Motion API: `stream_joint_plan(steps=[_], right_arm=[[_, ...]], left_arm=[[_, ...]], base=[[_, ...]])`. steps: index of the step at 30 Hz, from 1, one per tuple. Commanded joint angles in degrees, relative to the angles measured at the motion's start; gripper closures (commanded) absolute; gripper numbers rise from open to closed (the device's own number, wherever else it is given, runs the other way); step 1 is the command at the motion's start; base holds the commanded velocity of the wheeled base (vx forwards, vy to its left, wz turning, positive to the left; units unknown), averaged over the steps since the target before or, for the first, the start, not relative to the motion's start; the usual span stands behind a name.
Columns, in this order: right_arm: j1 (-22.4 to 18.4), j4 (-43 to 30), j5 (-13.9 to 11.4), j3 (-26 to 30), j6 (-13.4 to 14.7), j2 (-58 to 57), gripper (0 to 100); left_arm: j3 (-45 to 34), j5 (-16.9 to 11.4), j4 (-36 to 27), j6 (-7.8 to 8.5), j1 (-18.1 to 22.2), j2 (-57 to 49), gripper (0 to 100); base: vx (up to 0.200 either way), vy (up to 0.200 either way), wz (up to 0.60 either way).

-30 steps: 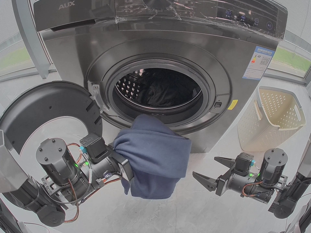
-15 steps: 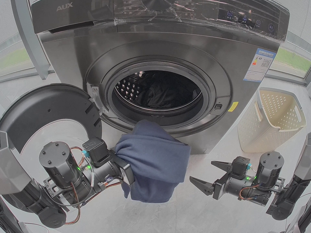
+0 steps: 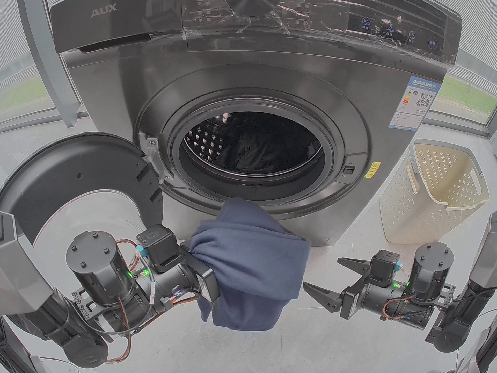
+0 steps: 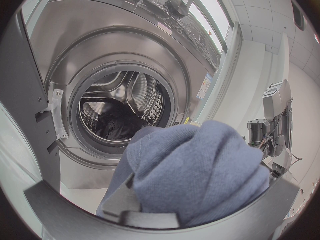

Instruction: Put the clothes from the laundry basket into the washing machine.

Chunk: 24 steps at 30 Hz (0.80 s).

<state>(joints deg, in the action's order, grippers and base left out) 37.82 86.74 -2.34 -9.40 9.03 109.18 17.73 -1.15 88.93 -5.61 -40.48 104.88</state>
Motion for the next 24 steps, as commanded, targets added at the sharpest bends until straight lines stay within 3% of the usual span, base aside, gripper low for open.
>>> stream_joint_plan(steps=[1, 6, 21, 24], right_arm=[[0.0, 0.0, 0.0, 0.0, 0.0, 0.1, 0], [0.4, 0.0, 0.1, 0.1, 0.0, 0.1, 0], [1.1, 0.0, 0.1, 0.1, 0.0, -0.2, 0], [1.1, 0.0, 0.1, 0.2, 0.0, -0.2, 0]], left_arm=[[-0.1, 0.0, 0.0, -0.02, -0.2, 0.2, 100], [0.0, 0.0, 0.0, -0.02, -0.6, 0.3, 100], [-0.1, 0.0, 0.0, -0.02, -1.5, 1.2, 100], [-0.1, 0.0, 0.1, -0.02, -2.1, 1.3, 100]], base=[[0.0, 0.0, 0.0], [0.0, 0.0, 0.0], [0.2, 0.0, 0.0], [0.0, 0.0, 0.0]])
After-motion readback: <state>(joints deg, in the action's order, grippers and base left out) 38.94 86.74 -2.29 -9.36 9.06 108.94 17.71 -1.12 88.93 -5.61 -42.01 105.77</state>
